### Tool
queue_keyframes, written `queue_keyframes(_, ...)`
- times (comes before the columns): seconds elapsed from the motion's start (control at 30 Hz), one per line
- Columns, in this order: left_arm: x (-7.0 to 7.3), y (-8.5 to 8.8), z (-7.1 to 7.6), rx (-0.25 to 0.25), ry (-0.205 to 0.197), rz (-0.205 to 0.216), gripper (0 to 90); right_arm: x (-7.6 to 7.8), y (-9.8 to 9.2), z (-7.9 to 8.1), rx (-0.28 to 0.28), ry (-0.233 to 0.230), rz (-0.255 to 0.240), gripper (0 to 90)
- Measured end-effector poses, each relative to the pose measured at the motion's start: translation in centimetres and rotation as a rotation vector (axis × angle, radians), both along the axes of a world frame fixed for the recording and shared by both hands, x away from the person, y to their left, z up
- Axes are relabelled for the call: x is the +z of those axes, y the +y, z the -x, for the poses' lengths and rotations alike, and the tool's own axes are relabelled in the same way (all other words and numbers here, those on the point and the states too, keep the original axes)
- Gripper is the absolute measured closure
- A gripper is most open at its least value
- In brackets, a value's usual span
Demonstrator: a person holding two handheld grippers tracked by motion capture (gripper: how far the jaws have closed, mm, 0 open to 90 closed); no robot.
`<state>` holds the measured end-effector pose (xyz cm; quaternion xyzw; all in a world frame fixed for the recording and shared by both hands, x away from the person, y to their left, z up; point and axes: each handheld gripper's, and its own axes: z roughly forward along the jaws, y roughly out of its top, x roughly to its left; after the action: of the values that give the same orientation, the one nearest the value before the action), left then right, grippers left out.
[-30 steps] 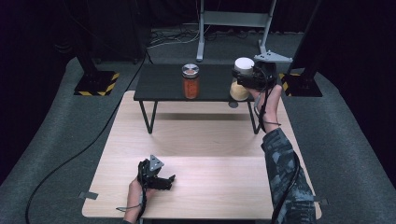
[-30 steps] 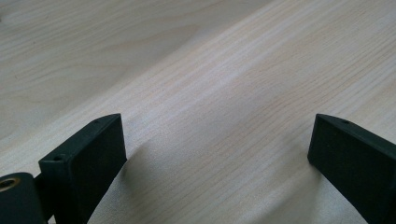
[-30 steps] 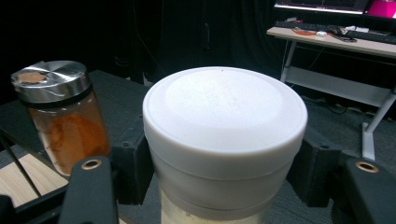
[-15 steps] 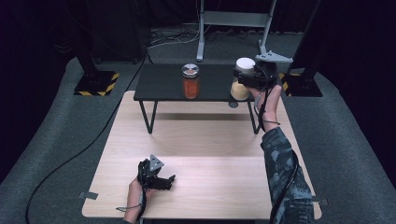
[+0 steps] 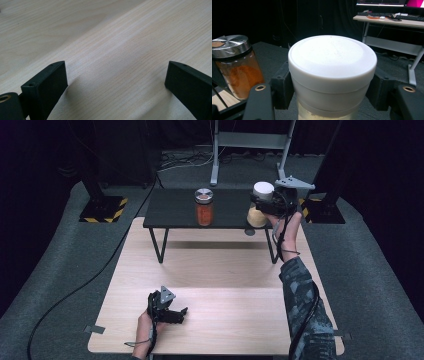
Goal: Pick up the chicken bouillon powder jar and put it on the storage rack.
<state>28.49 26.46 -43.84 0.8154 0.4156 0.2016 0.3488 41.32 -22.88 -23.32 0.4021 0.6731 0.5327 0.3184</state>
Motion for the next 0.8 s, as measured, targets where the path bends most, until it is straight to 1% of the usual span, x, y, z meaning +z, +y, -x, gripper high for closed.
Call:
queue_keyframes(0.1,0.0,0.0,0.0,0.001,0.001,0.001,3.7,0.2,0.1,0.0,-0.003,0.005,0.003,30.9)
queue_keyframes(0.13,0.0,0.0,0.0,0.000,0.000,0.000,3.7,0.3,0.1,0.0,-0.006,0.011,0.004,26.9)
queue_keyframes(0.23,0.0,0.0,0.0,0.000,0.000,0.000,3.7,0.8,0.1,-0.2,-0.002,0.050,0.020,21.0)
queue_keyframes(0.27,0.0,0.0,0.0,0.001,0.001,0.001,3.7,1.1,0.0,-0.4,0.001,0.074,0.023,18.6)
queue_keyframes(0.3,0.0,0.0,0.0,0.001,0.001,0.001,3.7,1.3,-0.1,-0.4,0.005,0.089,0.024,17.4)
queue_keyframes(0.37,0.0,0.0,0.0,0.000,0.000,-0.001,3.7,1.5,-0.3,-0.3,0.012,0.112,0.032,12.9)
queue_keyframes(0.47,0.0,0.0,0.0,0.001,-0.001,-0.002,3.7,1.7,-0.6,0.3,0.014,0.125,0.039,8.9)
queue_keyframes(0.63,0.0,-0.1,0.0,0.004,-0.002,-0.002,3.7,1.5,-1.1,2.1,0.014,0.141,0.052,3.8)
queue_keyframes(0.67,0.0,0.0,0.0,0.004,-0.001,-0.002,3.7,1.3,-1.4,2.5,0.020,0.147,0.055,3.2)
queue_keyframes(0.73,0.0,-0.1,0.0,0.006,-0.001,-0.001,3.7,0.5,-1.9,3.5,0.020,0.149,0.046,2.1)
queue_keyframes(0.8,0.0,-0.1,0.1,0.007,-0.003,-0.003,3.7,-0.3,-2.4,4.2,0.025,0.163,0.043,0.7)
